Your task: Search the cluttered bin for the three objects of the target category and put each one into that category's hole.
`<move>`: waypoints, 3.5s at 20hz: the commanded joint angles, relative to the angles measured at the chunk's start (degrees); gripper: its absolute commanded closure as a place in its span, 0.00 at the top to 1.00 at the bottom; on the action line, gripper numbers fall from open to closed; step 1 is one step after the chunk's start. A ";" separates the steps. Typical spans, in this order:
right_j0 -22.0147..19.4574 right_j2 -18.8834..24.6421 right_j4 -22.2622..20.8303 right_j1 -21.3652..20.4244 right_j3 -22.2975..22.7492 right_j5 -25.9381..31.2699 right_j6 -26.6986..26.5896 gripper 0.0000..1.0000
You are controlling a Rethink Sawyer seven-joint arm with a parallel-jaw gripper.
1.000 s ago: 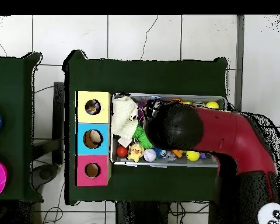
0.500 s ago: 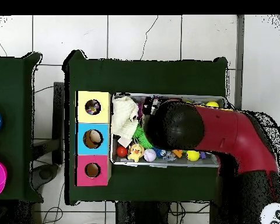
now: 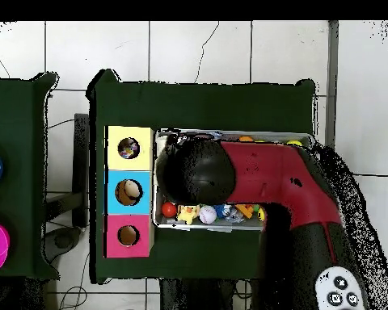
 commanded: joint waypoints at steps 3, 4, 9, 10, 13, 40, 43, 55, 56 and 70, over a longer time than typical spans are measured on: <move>5.41 1.52 -2.15 2.72 -2.37 6.53 0.48 0.00; 6.13 1.23 -2.15 3.00 -2.79 6.64 1.11 0.00; 9.35 -0.25 -2.35 4.63 -4.69 6.32 3.93 0.00; 9.89 -0.54 -2.26 5.04 -4.95 5.98 4.35 0.00; 11.57 -1.56 -2.41 6.21 -5.24 4.20 5.96 0.00; 18.53 -11.39 -1.48 14.37 2.94 -24.51 10.41 0.00; 19.35 -12.85 -1.34 15.01 2.51 -24.93 10.46 0.00; 21.30 -15.15 2.59 16.36 4.23 -24.97 13.03 0.00; 21.54 -15.27 3.06 16.29 4.13 -24.53 13.06 0.00; 23.10 -17.96 2.82 18.39 0.85 -33.21 11.58 0.00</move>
